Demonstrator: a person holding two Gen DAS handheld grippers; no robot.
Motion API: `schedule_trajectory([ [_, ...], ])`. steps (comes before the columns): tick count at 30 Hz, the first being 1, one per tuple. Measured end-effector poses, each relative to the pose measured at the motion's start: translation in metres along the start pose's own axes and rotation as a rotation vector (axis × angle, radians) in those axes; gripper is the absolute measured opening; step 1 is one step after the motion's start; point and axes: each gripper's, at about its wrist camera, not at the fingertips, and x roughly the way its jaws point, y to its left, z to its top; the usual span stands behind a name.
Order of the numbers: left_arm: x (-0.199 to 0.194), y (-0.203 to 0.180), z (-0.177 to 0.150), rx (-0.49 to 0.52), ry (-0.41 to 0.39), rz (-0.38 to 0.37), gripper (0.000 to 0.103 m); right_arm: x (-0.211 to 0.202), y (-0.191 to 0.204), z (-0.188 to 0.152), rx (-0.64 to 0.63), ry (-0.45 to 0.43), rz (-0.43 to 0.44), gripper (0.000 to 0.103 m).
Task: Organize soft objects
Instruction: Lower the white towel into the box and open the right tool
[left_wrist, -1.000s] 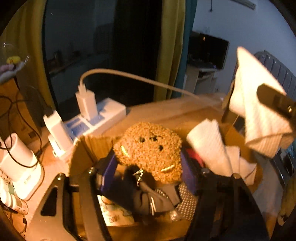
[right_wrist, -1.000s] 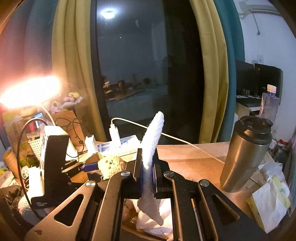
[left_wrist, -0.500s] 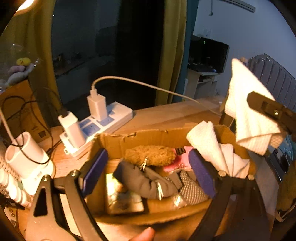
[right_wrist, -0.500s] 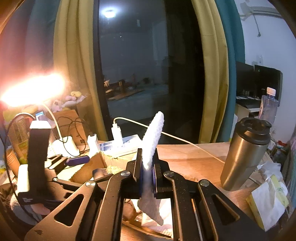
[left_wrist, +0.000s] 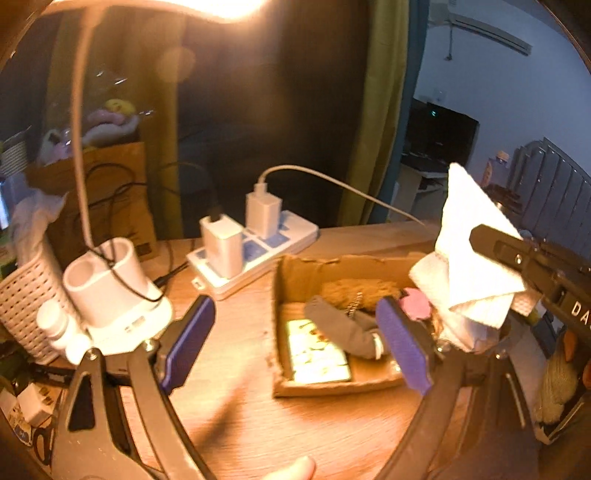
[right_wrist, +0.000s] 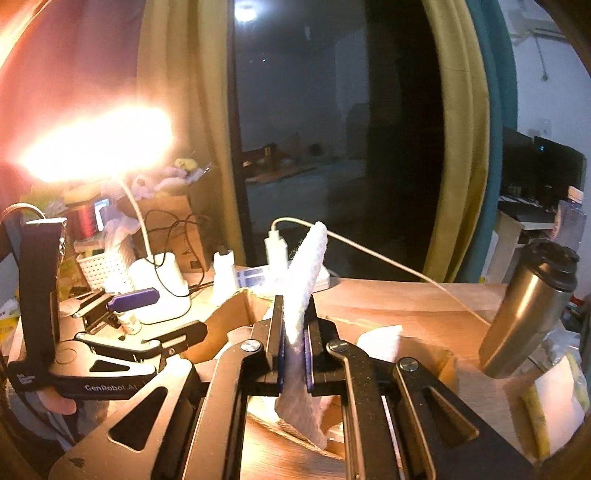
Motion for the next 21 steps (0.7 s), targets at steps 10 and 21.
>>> schedule_trajectory([
  [10, 0.002, 0.027, -0.006, -0.047, -0.003, 0.006, 0.09, 0.031, 0.021, -0.006, -0.023, 0.073, 0.03, 0.008],
  [21, 0.008, 0.035, -0.011, -0.063, 0.007, 0.005, 0.09, 0.066, 0.031, -0.023, -0.025, 0.171, 0.06, 0.008],
])
